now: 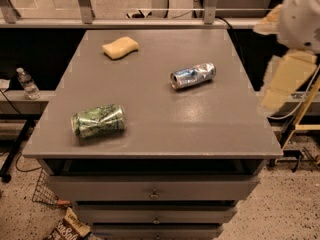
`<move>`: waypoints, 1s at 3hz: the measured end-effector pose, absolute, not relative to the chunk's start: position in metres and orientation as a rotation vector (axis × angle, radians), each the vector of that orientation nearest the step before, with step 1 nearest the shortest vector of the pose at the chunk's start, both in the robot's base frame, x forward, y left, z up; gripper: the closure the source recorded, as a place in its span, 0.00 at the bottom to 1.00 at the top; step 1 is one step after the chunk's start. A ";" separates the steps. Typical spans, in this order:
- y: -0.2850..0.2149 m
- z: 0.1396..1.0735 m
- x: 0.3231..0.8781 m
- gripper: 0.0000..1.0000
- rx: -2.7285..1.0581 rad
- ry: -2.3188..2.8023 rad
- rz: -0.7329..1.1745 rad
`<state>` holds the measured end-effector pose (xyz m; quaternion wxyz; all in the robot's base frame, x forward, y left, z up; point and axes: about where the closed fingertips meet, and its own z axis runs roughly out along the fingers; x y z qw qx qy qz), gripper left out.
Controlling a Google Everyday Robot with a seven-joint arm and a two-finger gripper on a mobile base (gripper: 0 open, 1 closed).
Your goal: Place green can upright
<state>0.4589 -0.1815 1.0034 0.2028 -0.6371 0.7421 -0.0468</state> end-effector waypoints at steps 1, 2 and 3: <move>-0.121 0.984 0.499 0.00 -1.989 1.911 0.025; -0.077 0.960 0.512 0.00 -2.139 1.853 0.010; -0.023 0.926 0.509 0.00 -2.308 1.767 -0.012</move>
Offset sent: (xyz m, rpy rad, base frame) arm 0.0688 0.1531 -0.0847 -0.1667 0.1859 0.4191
